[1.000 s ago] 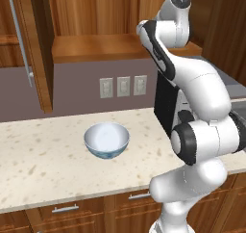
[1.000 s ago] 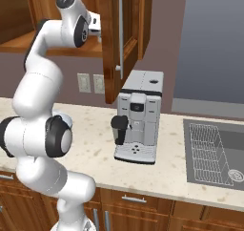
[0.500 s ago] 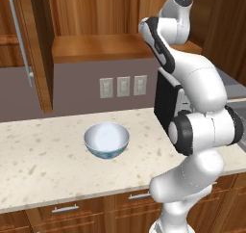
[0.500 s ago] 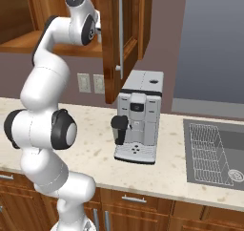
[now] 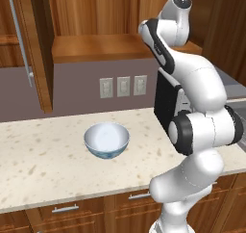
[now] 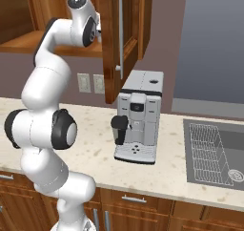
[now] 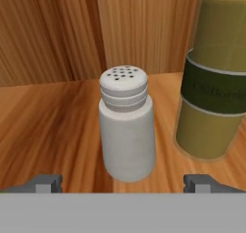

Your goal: Retrieve the bottle and the shaker from the cabinet and place them next to the mixing bowl on the counter. Then add garlic from the fridge to the mixing bowl.

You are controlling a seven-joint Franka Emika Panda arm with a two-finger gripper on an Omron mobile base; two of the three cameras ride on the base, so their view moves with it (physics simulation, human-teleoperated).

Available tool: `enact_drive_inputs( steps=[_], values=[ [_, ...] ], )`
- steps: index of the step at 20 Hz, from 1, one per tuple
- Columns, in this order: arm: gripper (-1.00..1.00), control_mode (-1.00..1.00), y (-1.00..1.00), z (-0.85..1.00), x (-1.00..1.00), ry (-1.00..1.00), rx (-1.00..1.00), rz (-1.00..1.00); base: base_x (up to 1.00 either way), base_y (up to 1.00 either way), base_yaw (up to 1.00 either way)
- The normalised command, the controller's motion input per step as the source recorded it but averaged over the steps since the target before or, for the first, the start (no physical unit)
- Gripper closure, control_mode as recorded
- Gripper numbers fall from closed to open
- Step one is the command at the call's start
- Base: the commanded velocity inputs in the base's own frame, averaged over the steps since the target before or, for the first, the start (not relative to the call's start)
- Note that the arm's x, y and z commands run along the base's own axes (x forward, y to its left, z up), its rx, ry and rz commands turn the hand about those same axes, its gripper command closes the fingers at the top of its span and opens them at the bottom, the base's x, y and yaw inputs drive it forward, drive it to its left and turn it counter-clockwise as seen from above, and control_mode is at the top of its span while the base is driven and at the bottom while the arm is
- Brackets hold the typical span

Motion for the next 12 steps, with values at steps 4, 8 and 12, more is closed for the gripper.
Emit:
enact_drive_inputs(
  steps=[4, 8, 12],
  values=[
    [-1.0, -1.0, 0.0, 0.0, 0.18, 0.0, 0.0, 0.0, 0.0, 0.0, 0.0],
    [-1.0, -1.0, 0.0, 0.0, 0.22, 0.01, 0.0, 0.0, 0.0, 0.0, 0.0],
    [-1.0, -1.0, 0.0, -0.04, 0.11, 0.02, 0.0, 0.0, 0.0, 0.0, 0.0]
  ],
)
